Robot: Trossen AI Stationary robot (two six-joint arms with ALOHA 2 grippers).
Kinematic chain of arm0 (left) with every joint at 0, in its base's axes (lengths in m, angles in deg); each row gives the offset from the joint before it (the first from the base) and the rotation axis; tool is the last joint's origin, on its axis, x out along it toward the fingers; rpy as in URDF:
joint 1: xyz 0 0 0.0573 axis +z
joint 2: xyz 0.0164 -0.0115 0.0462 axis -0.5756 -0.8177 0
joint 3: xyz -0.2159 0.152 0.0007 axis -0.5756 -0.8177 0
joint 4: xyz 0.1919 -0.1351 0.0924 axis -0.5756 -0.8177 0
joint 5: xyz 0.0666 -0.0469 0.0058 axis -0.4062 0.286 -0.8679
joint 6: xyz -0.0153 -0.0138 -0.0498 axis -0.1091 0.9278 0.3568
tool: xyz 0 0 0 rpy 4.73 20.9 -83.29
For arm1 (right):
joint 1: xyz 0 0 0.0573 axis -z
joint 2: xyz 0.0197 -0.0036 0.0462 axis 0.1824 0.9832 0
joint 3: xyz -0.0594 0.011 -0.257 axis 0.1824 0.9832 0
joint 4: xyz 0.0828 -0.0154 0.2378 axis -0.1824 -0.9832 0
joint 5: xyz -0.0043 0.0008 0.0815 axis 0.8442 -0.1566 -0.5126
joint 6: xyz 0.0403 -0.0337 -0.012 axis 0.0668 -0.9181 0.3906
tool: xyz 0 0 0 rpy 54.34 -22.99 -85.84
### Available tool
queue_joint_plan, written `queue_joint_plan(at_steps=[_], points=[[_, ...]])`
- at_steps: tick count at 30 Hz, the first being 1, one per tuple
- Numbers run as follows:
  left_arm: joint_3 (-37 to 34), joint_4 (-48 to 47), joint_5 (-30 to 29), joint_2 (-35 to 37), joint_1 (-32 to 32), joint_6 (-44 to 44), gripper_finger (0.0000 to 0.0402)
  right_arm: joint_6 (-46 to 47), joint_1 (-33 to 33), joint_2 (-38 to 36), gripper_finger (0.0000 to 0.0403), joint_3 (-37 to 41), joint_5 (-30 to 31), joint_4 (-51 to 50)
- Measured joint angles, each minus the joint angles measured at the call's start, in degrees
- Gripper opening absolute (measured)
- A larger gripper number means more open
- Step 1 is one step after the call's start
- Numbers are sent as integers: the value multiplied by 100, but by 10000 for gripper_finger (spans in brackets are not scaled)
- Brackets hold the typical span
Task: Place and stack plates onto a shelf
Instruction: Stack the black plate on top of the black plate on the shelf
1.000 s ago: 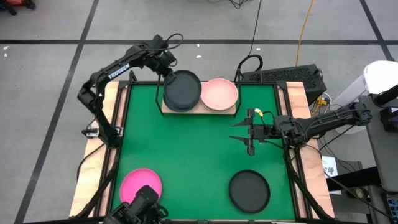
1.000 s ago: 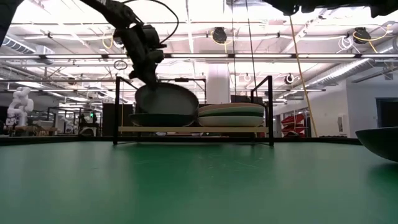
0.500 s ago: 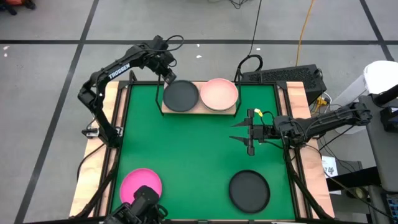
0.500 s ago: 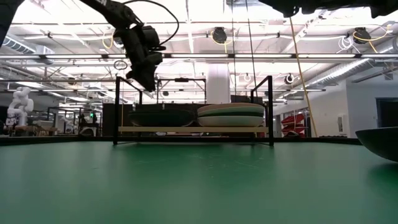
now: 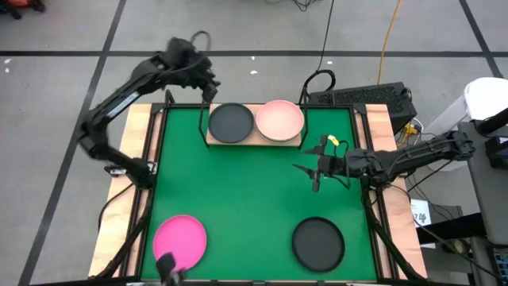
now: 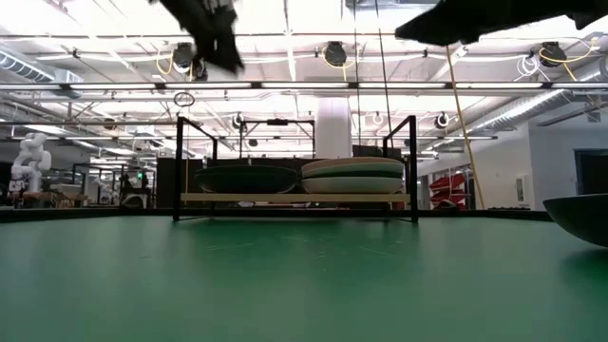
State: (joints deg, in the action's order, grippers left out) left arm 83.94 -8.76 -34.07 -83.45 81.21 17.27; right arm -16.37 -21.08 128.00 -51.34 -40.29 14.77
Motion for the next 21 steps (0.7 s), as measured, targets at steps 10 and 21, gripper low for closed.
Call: queue_joint_plan(at_steps=[10, 21], points=[[-2141, 2660, 0, 2143, -1490, 647, 139, 1157, 262, 401, 173, -834, 43, -2301], [-4699, 5474, -918, 2753, -3101, 1125, 138, 2101, 248, 1109, 173, -1195, -3458, -4745]])
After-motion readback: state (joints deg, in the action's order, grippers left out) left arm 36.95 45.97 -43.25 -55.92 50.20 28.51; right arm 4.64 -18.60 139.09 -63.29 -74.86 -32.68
